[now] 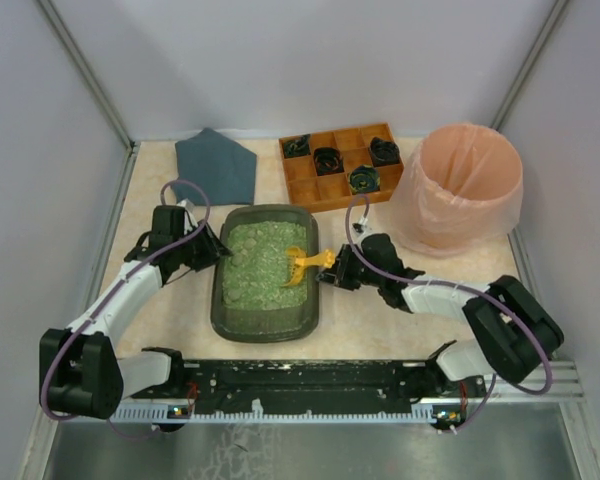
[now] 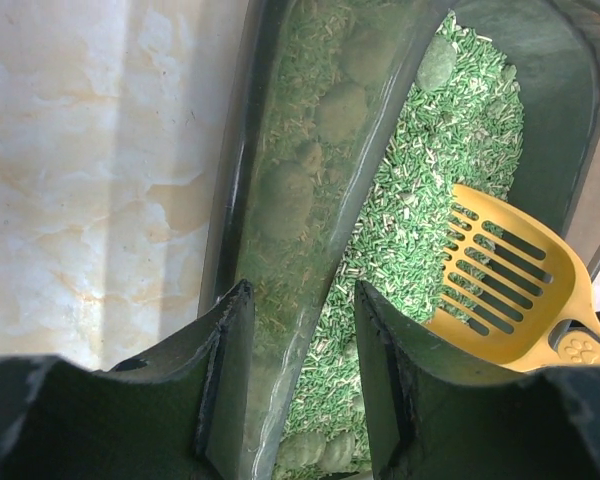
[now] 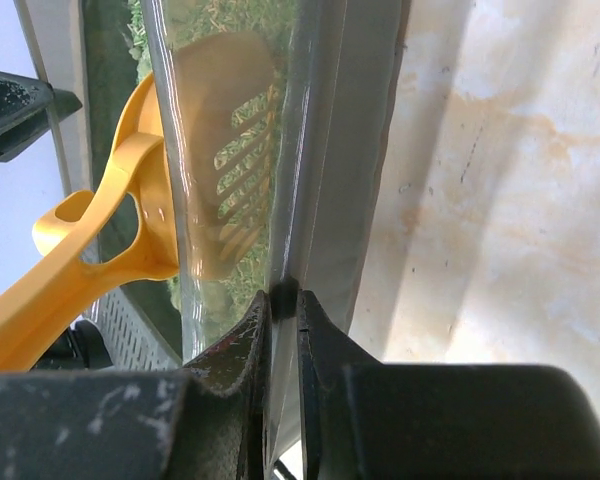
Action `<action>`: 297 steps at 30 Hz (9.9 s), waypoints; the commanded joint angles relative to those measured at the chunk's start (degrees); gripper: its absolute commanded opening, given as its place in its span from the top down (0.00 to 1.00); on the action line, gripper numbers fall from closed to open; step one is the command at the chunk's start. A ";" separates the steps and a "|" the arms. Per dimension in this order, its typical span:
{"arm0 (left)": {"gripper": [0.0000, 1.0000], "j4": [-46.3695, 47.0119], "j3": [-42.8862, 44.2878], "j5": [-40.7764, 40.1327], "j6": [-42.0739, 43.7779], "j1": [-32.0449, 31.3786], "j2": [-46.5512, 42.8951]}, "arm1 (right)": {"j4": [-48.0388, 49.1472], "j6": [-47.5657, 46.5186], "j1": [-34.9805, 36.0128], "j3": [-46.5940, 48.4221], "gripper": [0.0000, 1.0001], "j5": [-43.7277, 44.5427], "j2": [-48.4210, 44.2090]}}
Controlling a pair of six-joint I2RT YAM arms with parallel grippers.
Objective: Clean the litter box
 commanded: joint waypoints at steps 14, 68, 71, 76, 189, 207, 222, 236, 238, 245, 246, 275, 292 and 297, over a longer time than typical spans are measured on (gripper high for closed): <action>0.52 2.21 -2.64 11.12 -2.85 -2.42 1.99 | -4.05 -13.15 -7.45 9.79 0.98 5.01 3.67; 0.15 -3.36 7.28 -14.50 4.42 -16.24 -6.69 | -59.68 -38.09 -7.57 47.51 0.67 36.26 -25.45; 0.14 -4.63 8.01 -17.95 7.99 -16.15 -8.93 | -61.98 -40.94 -7.64 53.94 0.63 39.17 -19.73; 0.12 -6.20 8.07 -21.17 12.67 -16.16 -11.54 | -64.04 -43.36 -11.46 60.85 0.59 39.42 -11.08; 0.00 13.38 -0.39 -7.94 33.45 -16.14 -18.38 | -34.96 -13.52 -5.52 13.47 0.38 18.18 -34.98; 0.01 27.70 -9.19 -3.23 38.00 -16.17 -21.83 | -23.88 -17.73 -3.16 11.40 0.62 19.41 -28.42; 0.10 43.04 -11.20 19.22 41.74 -16.29 -20.02 | -39.22 -33.39 5.88 30.68 0.88 24.69 -20.58; 0.21 51.18 -11.37 19.67 45.02 -18.51 -15.74 | -48.67 -37.15 8.06 44.56 0.98 21.91 -11.53; 0.24 52.39 -10.61 19.04 45.97 -19.64 -13.62 | -48.81 -37.05 8.16 44.95 0.98 21.99 -11.11; 0.29 58.73 -8.82 15.89 47.03 -26.91 -4.18 | -49.78 -36.33 8.25 45.75 1.00 23.04 -11.64; 0.29 59.81 -8.68 15.17 47.11 -27.95 -3.00 | -49.78 -36.12 8.27 45.66 1.00 23.28 -11.78; 0.52 64.30 -4.10 11.03 49.60 -33.88 10.96 | -50.67 -33.93 8.25 46.25 1.00 21.70 -13.39; 1.00 63.19 -4.45 11.93 46.74 -33.85 10.62 | -41.00 -28.53 8.25 35.41 0.63 27.61 -19.02; 1.00 64.84 -5.16 13.51 44.59 -33.83 10.46 | -30.60 -25.45 8.25 27.06 0.58 27.74 -23.43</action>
